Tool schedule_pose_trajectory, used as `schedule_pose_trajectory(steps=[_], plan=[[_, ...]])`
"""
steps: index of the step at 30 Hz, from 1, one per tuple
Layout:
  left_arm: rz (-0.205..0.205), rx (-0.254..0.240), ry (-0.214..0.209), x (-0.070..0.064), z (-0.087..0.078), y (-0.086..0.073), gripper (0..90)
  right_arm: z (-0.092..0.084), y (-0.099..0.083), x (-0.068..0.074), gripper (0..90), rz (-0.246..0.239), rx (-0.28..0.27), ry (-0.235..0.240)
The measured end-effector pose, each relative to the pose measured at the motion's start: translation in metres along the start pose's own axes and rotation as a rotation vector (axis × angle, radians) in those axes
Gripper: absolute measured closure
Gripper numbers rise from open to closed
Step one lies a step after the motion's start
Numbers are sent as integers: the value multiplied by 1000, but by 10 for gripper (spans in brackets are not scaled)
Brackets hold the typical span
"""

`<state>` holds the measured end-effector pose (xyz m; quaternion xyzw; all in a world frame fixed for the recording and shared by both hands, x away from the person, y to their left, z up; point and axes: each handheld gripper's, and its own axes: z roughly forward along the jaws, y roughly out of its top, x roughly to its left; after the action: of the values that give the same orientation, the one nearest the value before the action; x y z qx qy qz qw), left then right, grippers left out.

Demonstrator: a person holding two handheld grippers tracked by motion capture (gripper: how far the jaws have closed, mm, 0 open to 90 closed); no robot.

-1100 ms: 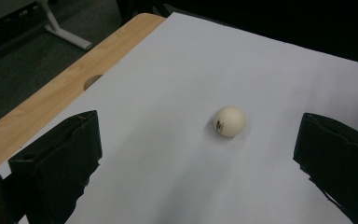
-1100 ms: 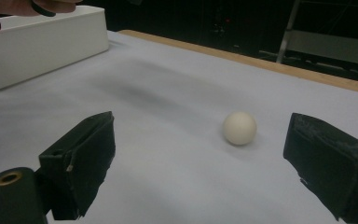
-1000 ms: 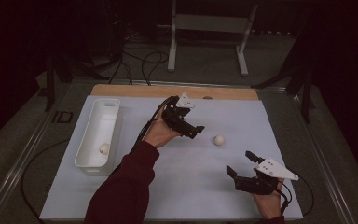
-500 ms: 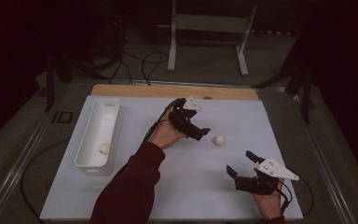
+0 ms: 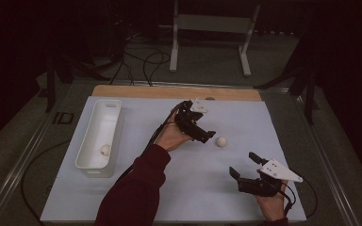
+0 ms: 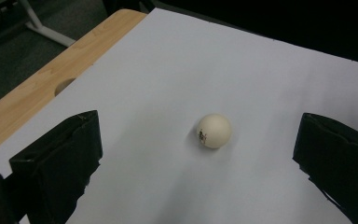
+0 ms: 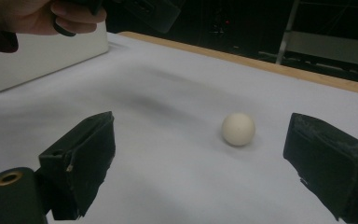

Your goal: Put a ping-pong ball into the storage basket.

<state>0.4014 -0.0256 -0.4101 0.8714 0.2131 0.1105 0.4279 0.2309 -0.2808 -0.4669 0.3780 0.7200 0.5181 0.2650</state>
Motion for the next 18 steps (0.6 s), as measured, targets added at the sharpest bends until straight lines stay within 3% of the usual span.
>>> schedule_pose_trajectory(steps=[18], plan=[[-7, -3, 8, -4, 8, 1, 3, -1, 0, 0, 82, 2, -3, 1]])
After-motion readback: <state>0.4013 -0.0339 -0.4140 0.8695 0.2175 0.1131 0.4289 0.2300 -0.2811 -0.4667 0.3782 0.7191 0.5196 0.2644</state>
